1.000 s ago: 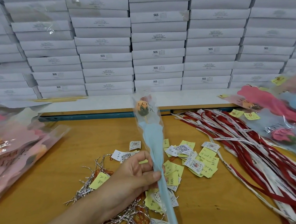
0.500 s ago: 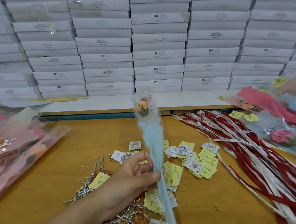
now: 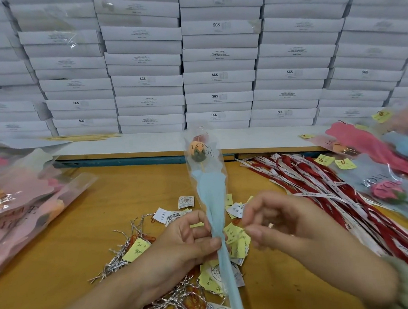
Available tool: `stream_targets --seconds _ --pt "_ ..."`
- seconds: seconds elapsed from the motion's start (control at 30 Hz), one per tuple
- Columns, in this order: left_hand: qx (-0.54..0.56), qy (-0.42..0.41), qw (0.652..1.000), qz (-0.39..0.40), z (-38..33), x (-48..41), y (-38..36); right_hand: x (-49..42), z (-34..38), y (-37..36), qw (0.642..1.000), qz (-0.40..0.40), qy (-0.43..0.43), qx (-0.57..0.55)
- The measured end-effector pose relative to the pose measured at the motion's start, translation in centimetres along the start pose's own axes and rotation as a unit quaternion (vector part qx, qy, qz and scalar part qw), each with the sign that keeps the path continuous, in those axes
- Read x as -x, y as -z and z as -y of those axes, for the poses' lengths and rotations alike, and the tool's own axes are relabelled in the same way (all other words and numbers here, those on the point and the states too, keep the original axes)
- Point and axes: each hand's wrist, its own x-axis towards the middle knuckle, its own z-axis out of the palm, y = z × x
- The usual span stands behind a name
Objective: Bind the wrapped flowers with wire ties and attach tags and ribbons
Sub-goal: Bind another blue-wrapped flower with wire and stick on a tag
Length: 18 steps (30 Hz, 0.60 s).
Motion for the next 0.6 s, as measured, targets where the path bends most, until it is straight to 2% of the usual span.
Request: stream_targets --seconds 0.07,0.13,0.33,0.6 --pt "0.004 -0.002 1.0 -0.004 0.0 0.0 0.0 -1.3 -0.4 -0.9 0.998 -0.006 0.011 -0.065" --pt "0.008 -0.002 1.0 -0.004 0.0 0.0 0.0 -2.1 -0.9 -1.7 0.997 -0.018 0.023 -0.075" --pt "0.018 -0.002 1.0 -0.005 0.0 0.0 0.0 -2.5 -2.1 -3.0 0.998 -0.056 0.037 -0.003" --pt "0.016 -0.005 0.999 -0.03 -0.1 0.0 -0.2 -2.2 -2.6 -2.8 0.998 -0.058 -0.013 -0.032"
